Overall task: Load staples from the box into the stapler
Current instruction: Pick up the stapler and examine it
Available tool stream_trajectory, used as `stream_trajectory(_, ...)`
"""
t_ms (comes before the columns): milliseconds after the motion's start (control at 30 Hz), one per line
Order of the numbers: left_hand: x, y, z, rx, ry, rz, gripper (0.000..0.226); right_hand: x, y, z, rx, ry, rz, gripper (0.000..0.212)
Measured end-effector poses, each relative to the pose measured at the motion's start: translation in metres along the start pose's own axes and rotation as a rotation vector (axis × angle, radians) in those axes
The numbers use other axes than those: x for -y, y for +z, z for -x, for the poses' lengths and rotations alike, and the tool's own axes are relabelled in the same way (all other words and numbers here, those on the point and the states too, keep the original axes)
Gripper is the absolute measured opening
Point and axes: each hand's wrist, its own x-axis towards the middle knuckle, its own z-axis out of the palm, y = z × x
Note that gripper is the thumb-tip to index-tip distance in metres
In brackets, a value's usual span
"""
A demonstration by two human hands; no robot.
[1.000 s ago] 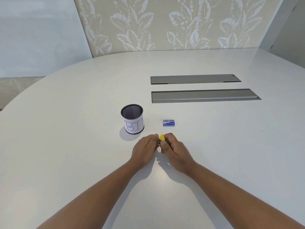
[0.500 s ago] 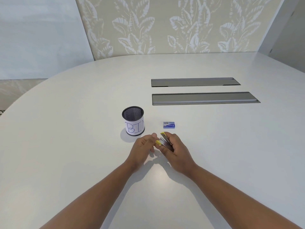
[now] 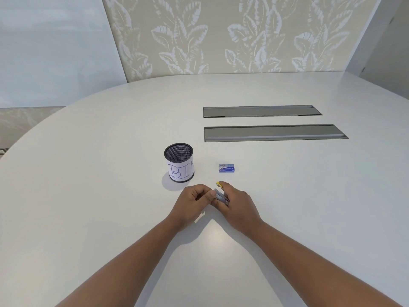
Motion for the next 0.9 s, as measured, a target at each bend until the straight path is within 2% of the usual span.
stream_trajectory(233, -0.0017, -0.0008, 0.0009, 0.009, -0.016, 0.029, 0.032, 0.0058, -0.0008, 0.0021, 0.044, -0.072, 0.107, 0.054)
stream_trajectory(500, -0.0011, 0.0002, 0.0003, 0.005, -0.037, 0.076, 0.036, 0.0045, 0.0005, 0.0026, 0.005, -0.008, 0.02, 0.063)
stream_trajectory(667, -0.0002, -0.0004, -0.0008, 0.011, -0.053, 0.079, 0.031, 0.0054, 0.0017, 0.0018, 0.009, -0.059, 0.087, 0.048)
stream_trajectory(800, 0.0006, -0.0003, -0.0009, 0.013, -0.044, 0.067, 0.03, 0.0035, 0.0021, 0.0012, 0.013, -0.066, 0.09, 0.044)
stream_trajectory(900, 0.0018, -0.0004, -0.001, 0.002, -0.039, 0.045, 0.029, 0.003, 0.0012, 0.0011, 0.016, -0.031, 0.047, 0.055)
